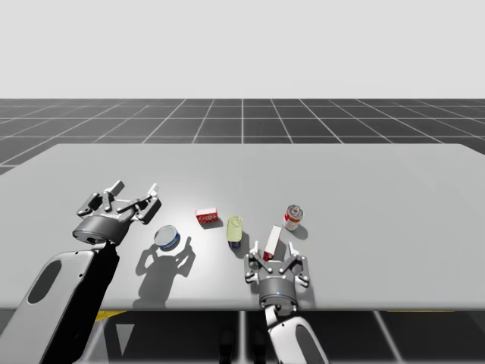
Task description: Lift the pudding box off the table.
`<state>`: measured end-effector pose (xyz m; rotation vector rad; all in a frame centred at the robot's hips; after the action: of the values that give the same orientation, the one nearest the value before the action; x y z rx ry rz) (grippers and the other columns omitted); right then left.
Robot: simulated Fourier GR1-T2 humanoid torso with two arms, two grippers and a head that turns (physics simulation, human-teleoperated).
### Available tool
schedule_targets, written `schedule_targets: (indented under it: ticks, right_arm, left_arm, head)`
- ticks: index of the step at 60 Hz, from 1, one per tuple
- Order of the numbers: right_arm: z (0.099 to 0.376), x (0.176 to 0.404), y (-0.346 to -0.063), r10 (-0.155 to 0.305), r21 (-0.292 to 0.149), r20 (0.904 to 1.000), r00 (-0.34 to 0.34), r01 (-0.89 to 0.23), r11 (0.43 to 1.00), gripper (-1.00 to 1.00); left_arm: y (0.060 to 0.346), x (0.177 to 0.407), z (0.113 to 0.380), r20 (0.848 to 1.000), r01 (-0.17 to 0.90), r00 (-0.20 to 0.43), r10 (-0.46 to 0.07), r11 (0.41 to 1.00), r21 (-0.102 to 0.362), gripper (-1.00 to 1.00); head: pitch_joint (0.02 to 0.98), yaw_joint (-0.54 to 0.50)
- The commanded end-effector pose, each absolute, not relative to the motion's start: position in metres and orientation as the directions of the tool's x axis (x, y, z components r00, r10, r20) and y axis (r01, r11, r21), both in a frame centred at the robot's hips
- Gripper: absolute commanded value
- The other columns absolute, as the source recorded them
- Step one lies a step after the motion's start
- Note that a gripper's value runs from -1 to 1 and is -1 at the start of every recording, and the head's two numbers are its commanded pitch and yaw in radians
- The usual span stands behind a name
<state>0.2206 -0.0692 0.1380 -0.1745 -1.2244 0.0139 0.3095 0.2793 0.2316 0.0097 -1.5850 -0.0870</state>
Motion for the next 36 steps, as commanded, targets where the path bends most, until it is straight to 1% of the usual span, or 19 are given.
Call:
schedule_targets:
  ticks: [1, 2, 3, 4, 5, 6, 8, 23, 24, 36]
  right_arm:
    - [0.125, 0.225, -0.074, 0.122, -0.167, 0.9214, 0.369, 0.092, 0.982, -0.85]
    - [0.125, 0.225, -0.074, 0.124, -0.168, 0.9212, 0.369, 0.089, 0.982, -0.74]
    - [0.124, 0.225, -0.075, 0.124, -0.166, 0.9212, 0.369, 0.085, 0.982, -0.34]
    - [0.124, 0.225, -0.075, 0.123, -0.165, 0.9214, 0.369, 0.086, 0.983, -0.08]
    - [0.123, 0.224, -0.077, 0.119, -0.162, 0.9236, 0.364, 0.09, 0.983, 0.85]
    - [0.122, 0.224, -0.077, 0.118, -0.162, 0.924, 0.364, 0.092, 0.983, 0.94]
    - [0.122, 0.224, -0.078, 0.115, -0.159, 0.9242, 0.364, 0.093, 0.983, 1.0]
    - [0.122, 0.219, -0.086, 0.112, -0.159, 0.9295, 0.351, 0.107, 0.981, 1.0]
    - [0.122, 0.219, -0.087, 0.115, -0.161, 0.9307, 0.347, 0.109, 0.981, 1.0]
    - [0.123, 0.218, -0.09, 0.108, -0.153, 0.9389, 0.327, 0.117, 0.981, 1.0]
  left_arm:
    - [0.279, 0.31, 0.231, 0.998, 0.053, -0.014, -0.059, 0.997, 0.06, -1.0]
    - [0.279, 0.309, 0.231, 0.998, 0.053, -0.014, -0.059, 0.997, 0.06, -1.0]
    - [0.279, 0.309, 0.231, 0.998, 0.053, -0.014, -0.059, 0.997, 0.06, -1.0]
    - [0.279, 0.309, 0.231, 0.998, 0.054, -0.013, -0.058, 0.997, 0.059, -1.0]
    - [0.279, 0.309, 0.231, 0.998, 0.055, -0.013, -0.058, 0.997, 0.058, -1.0]
    - [0.279, 0.309, 0.231, 0.998, 0.055, -0.013, -0.057, 0.997, 0.058, -1.0]
    - [0.279, 0.309, 0.231, 0.998, 0.056, -0.013, -0.056, 0.997, 0.057, -1.0]
    - [0.278, 0.309, 0.231, 0.998, 0.059, -0.011, -0.055, 0.997, 0.055, -1.0]
    - [0.278, 0.309, 0.231, 0.998, 0.059, -0.011, -0.055, 0.997, 0.055, -1.0]
    - [0.278, 0.309, 0.231, 0.998, 0.058, -0.011, -0.056, 0.997, 0.057, -1.0]
  head:
    - [0.84, -0.15]
    - [0.839, -0.15]
    - [0.839, -0.15]
    - [0.839, -0.15]
    - [0.839, -0.15]
    - [0.839, -0.15]
    - [0.838, -0.15]
    - [0.817, -0.15]
    - [0.796, -0.15]
    - [0.669, -0.13]
